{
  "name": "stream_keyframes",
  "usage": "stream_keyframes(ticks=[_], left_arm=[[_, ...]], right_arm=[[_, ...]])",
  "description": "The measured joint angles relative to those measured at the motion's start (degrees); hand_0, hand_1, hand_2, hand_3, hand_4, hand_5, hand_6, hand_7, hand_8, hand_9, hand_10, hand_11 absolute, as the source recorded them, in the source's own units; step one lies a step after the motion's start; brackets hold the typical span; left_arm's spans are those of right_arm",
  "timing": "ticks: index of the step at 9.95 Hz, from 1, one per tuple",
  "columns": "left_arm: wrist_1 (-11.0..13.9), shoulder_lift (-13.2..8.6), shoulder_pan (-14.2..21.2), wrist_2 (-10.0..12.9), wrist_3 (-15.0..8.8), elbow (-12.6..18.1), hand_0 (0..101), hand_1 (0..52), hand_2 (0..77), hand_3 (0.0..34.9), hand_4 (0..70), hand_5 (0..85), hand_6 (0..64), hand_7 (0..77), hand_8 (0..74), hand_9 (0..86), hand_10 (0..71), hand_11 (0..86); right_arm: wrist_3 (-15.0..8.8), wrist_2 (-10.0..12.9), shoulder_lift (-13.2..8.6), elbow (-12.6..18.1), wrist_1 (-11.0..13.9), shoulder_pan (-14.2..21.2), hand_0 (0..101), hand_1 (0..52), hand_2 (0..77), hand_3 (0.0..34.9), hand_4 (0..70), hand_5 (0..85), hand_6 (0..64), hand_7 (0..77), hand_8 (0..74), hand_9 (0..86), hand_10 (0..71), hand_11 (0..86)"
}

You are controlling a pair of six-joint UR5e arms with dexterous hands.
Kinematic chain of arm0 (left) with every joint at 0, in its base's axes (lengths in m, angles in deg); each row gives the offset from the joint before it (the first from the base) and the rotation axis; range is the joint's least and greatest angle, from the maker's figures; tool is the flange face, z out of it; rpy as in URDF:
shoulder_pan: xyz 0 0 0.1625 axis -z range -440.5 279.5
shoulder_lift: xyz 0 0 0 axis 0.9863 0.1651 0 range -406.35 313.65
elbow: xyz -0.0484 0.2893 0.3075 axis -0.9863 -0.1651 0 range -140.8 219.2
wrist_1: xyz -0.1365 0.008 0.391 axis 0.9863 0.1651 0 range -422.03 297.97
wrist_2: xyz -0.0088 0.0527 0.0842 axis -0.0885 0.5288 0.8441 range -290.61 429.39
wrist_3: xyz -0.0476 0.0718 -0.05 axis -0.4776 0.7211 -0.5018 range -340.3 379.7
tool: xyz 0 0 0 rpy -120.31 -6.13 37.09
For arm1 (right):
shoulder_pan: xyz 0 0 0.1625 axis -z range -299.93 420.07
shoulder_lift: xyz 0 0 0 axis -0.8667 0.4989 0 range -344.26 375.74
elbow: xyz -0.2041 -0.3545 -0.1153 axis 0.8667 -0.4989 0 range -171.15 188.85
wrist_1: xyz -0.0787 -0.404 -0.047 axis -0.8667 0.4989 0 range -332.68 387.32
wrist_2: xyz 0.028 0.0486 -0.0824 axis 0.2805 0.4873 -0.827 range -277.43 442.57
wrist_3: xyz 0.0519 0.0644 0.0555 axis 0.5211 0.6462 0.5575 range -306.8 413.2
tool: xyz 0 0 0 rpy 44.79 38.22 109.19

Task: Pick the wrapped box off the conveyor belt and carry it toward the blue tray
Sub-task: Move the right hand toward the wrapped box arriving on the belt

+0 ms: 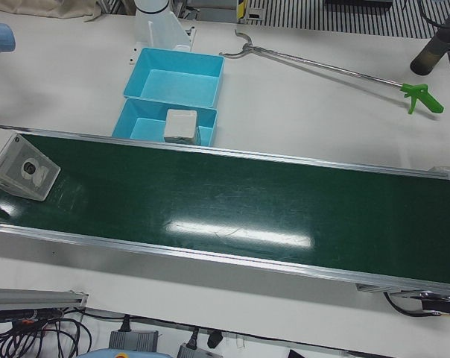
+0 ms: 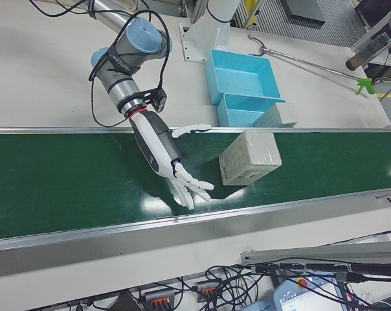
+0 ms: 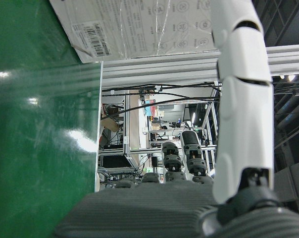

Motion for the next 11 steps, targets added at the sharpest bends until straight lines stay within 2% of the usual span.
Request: stream_keyframes(ticks=[5, 7, 11], left_arm=[[0.00, 0.00, 0.00, 0.00, 0.00, 0.00, 0, 0.0, 0.5, 0.0, 0.0, 1.1, 0.5, 0.5, 0.5, 0.5, 0.5, 0.5], [0.00, 0.00, 0.00, 0.00, 0.00, 0.00, 0, 0.0, 1.1, 0.0, 0.0, 1.1, 0.5, 0.5, 0.5, 0.0, 0.5, 0.5], [0.00, 0.00, 0.00, 0.00, 0.00, 0.00, 0, 0.0, 1.1, 0.0, 0.0, 1.1, 0.5, 0.5, 0.5, 0.5, 0.5, 0.5]], right_arm=[[-0.27, -0.01, -0.06, -0.08, 0.35, 0.08, 49, 17.5, 14.2, 0.0, 6.5, 19.6, 3.3, 3.8, 0.0, 2.2, 0.0, 0.5], [-0.26, -0.01, -0.06, -0.25, 0.36, 0.09, 49, 17.5, 14.2, 0.0, 8.7, 19.6, 3.3, 3.8, 0.0, 2.2, 0.0, 0.5], [-0.21, -0.01, 0.00, -0.50, 0.38, 0.02, 49, 18.5, 15.8, 0.0, 8.7, 19.6, 2.7, 3.8, 0.0, 2.2, 0.0, 0.5]])
